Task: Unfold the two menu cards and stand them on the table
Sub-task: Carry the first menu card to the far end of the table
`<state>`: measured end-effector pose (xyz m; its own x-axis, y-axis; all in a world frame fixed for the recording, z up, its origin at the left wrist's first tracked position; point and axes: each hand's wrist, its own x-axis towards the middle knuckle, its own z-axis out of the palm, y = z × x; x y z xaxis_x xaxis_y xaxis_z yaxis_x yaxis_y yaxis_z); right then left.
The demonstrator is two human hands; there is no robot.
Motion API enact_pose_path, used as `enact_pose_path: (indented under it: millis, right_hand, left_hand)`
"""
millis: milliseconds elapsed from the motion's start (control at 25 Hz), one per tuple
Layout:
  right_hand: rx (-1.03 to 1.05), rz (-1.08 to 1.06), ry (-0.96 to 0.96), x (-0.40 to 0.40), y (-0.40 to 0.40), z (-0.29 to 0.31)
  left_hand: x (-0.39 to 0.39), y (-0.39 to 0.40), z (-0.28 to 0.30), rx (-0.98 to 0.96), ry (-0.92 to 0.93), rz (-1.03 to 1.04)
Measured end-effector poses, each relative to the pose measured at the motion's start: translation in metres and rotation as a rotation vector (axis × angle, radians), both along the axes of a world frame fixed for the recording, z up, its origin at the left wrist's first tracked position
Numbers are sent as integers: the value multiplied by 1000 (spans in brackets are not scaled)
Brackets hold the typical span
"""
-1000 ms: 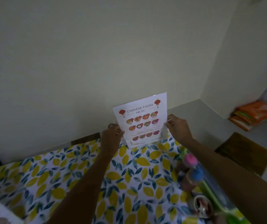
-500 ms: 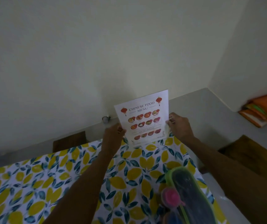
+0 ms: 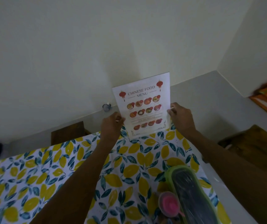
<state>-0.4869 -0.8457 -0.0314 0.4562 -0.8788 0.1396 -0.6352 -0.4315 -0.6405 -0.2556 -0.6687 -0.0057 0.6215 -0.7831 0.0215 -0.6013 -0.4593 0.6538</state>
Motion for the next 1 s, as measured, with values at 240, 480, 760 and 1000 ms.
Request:
enact_pose_path:
  millis: [240, 480, 760, 1000]
  right_hand:
    - [23, -57, -2, 4, 9, -3]
    - [199, -160, -48, 7, 24, 16]
    - [63, -46, 203, 6, 86, 54]
    - [-57, 191, 414, 28, 203, 93]
  left_hand:
    - [-7, 1, 4, -26, -12, 22]
    - [-12, 10, 15, -67, 60, 45]
    - [-18, 74, 37, 83, -206, -84]
    - [2, 187, 65, 292, -434, -155]
